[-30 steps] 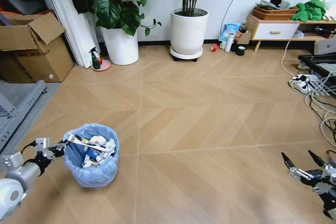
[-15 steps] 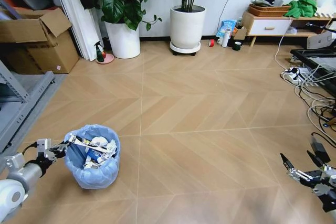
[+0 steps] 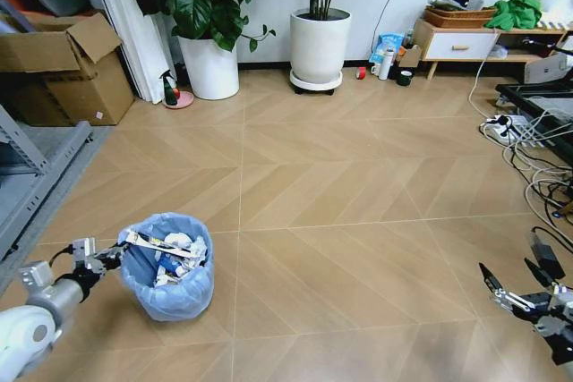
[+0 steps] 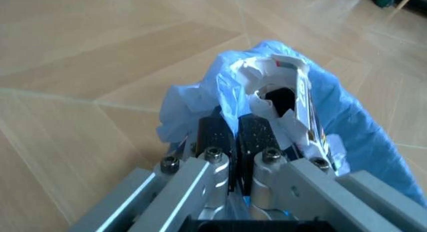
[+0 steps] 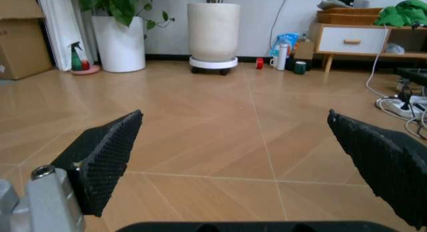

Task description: Pick up the trash bin and place the garbage on the floor into it.

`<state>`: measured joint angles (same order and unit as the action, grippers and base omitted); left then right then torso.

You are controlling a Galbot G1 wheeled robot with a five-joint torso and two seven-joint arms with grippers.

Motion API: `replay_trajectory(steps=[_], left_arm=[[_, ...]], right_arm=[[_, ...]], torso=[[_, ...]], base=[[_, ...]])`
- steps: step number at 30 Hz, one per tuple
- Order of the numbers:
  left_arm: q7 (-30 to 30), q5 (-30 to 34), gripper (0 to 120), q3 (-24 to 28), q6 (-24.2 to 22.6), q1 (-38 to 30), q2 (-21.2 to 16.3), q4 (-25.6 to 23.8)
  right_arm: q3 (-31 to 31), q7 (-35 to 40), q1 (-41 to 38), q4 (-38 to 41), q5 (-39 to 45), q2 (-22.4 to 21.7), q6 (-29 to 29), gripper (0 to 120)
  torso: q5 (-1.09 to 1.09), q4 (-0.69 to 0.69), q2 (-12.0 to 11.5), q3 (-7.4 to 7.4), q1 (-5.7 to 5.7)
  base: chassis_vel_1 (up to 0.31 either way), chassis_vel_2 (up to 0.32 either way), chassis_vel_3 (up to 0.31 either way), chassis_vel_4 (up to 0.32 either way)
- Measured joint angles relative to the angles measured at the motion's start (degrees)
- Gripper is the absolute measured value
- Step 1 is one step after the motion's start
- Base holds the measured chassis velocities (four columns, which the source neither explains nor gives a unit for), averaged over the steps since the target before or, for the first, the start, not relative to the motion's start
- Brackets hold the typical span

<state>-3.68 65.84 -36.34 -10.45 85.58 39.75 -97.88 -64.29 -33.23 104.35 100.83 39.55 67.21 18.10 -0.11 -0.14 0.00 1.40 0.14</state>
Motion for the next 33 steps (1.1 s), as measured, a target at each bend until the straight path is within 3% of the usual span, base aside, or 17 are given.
replay_trajectory(steps=[6, 13, 20, 24, 28, 32, 33], left_arm=[[2.1, 5.3, 0, 3.1, -0.8, -3.1, 0.7, 3.0], [2.5, 6.2, 1, 4.6, -1.0, -4.8, 0.8, 4.8], [2.6, 6.1, 32, 4.9, -1.0, -6.2, 0.1, 5.4], [2.6, 5.8, 41, 4.6, -0.8, -6.3, -0.1, 5.2], [4.6, 3.0, 61, 4.1, 2.2, -6.7, -0.5, 4.2], [5.3, 1.8, 67, 4.2, 3.9, -7.2, -0.6, 4.2], [5.7, 1.4, 77, 4.2, 4.4, -7.4, -0.7, 3.9]], right_arm=[[-0.2, 0.0, 0.2, 0.0, 0.2, -0.1, 0.1, 100], [-0.3, 0.1, 0.2, -0.1, 0.2, -0.2, 0.0, 100], [-0.1, 0.2, -0.1, -0.4, 0.1, -0.2, -0.2, 100], [-0.1, 0.4, 0.0, -0.4, 0.1, -0.4, -0.2, 100], [-0.2, 3.5, 0.0, 0.4, -0.7, -1.1, -0.8, 100], [-0.3, 4.4, 0.0, 1.2, -1.2, -1.4, -1.3, 100], [-0.3, 4.9, 0.0, 1.7, -1.6, -1.6, -1.4, 100]], torso=[[0.01, -0.01, 0.0, 0.0, 0.0], [0.04, -0.01, 0.0, 0.0, 0.0], [-0.01, -0.01, 0.0, 0.0, 0.0], [0.0, -0.01, 0.0, 0.0, -0.01], [0.01, -0.01, 0.0, 0.0, 0.0], [0.0, -0.01, 0.0, 0.0, -0.01], [-0.01, -0.01, 0.0, 0.0, -0.01]], base=[[0.0, 0.0, 0.0, 0.0], [0.0, 0.0, 0.0, 0.0], [0.0, 0.0, 0.0, 0.0], [0.0, 0.0, 0.0, 0.0], [0.0, 0.0, 0.0, 0.0], [0.0, 0.0, 0.0, 0.0], [0.0, 0.0, 0.0, 0.0]])
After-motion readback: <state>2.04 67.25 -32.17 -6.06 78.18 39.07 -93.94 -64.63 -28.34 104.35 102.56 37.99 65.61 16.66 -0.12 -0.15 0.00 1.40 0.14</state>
